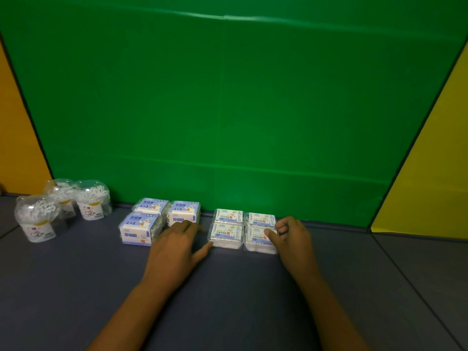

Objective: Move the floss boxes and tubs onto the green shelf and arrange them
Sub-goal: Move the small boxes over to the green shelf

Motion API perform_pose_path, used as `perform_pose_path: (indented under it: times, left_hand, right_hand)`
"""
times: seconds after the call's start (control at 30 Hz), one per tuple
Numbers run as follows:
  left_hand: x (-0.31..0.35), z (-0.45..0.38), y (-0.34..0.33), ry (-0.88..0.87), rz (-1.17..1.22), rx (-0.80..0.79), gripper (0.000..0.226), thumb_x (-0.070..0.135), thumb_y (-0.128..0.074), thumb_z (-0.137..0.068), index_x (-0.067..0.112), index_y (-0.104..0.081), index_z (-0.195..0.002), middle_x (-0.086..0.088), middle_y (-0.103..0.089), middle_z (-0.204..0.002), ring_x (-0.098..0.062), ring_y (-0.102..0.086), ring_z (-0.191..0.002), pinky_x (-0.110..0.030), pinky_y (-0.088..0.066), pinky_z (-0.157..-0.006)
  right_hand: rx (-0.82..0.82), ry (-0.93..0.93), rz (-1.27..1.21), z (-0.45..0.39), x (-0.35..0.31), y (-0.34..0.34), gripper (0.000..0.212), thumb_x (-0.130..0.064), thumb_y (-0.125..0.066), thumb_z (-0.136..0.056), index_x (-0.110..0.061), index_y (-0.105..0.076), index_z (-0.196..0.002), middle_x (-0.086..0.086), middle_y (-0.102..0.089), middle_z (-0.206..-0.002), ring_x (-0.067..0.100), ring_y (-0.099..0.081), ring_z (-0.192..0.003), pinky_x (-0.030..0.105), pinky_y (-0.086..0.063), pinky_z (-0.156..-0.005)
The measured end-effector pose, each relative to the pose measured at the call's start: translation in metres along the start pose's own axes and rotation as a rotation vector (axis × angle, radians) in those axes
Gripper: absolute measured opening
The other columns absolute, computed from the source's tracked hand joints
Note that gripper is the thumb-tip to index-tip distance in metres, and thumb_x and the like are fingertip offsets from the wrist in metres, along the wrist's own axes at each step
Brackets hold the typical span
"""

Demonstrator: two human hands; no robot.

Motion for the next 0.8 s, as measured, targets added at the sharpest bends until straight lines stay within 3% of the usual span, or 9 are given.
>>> perform_pose_path:
  times: [0.13, 0.27, 0.47, 0.8]
  left_hand:
    - [0.003, 0.006, 0.017, 0.001, 0.014, 0.009, 0.038, 0.054, -0.061, -0.082, 0.027, -0.061, -0.11, 0.006, -0.064, -0.104, -0.016, -0.062, -0.091, -0.029, -0.047, -0.073]
    - [-0.006, 0.012, 0.042, -0.011, -0.009, -0.014, 0.045, 0.054, -0.057, -0.086, 0.027, -0.054, -0.122, 0.002, -0.059, -0.117, -0.019, -0.057, -0.104, -0.03, -0.047, -0.08]
    - [-0.052, 0.032, 0.091, 0.024, -0.114, -0.019, 0.053, 0.056, -0.049, -0.089, 0.026, -0.045, -0.133, 0.0, -0.051, -0.13, -0.022, -0.05, -0.116, -0.034, -0.044, -0.09]
    - [-0.176, 0.129, 0.186, 0.189, -0.255, 0.004, 0.063, 0.061, -0.042, -0.09, 0.018, -0.043, -0.136, -0.006, -0.052, -0.129, -0.027, -0.05, -0.115, -0.037, -0.045, -0.089]
  right_hand:
    - [0.003, 0.136, 0.062, 0.007, -0.034, 0.007, 0.019, -0.028, -0.071, -0.088, -0.017, -0.057, -0.096, -0.001, -0.054, -0.096, 0.015, -0.054, -0.087, 0.034, -0.05, -0.076]
    - [-0.113, 0.324, 0.28, 0.022, -0.088, -0.002, 0.027, -0.038, -0.061, -0.093, -0.021, -0.055, -0.113, -0.004, -0.055, -0.111, 0.015, -0.051, -0.104, 0.032, -0.045, -0.083]
    - [-0.197, 0.418, 0.526, 0.051, -0.165, -0.026, 0.048, -0.053, -0.047, -0.096, -0.022, -0.046, -0.132, -0.001, -0.053, -0.128, 0.019, -0.048, -0.118, 0.035, -0.044, -0.093]
    - [-0.31, 0.536, 0.472, 0.136, -0.292, -0.109, 0.061, -0.062, -0.037, -0.096, -0.024, -0.038, -0.143, 0.0, -0.045, -0.145, 0.022, -0.04, -0.133, 0.037, -0.04, -0.103]
Point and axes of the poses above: each hand's wrist, its own z-axis away from the middle knuckle, its own y-axis out of the back of the hand, x = y × z, the point moved 10 cm from there along -z, towards the middle knuckle
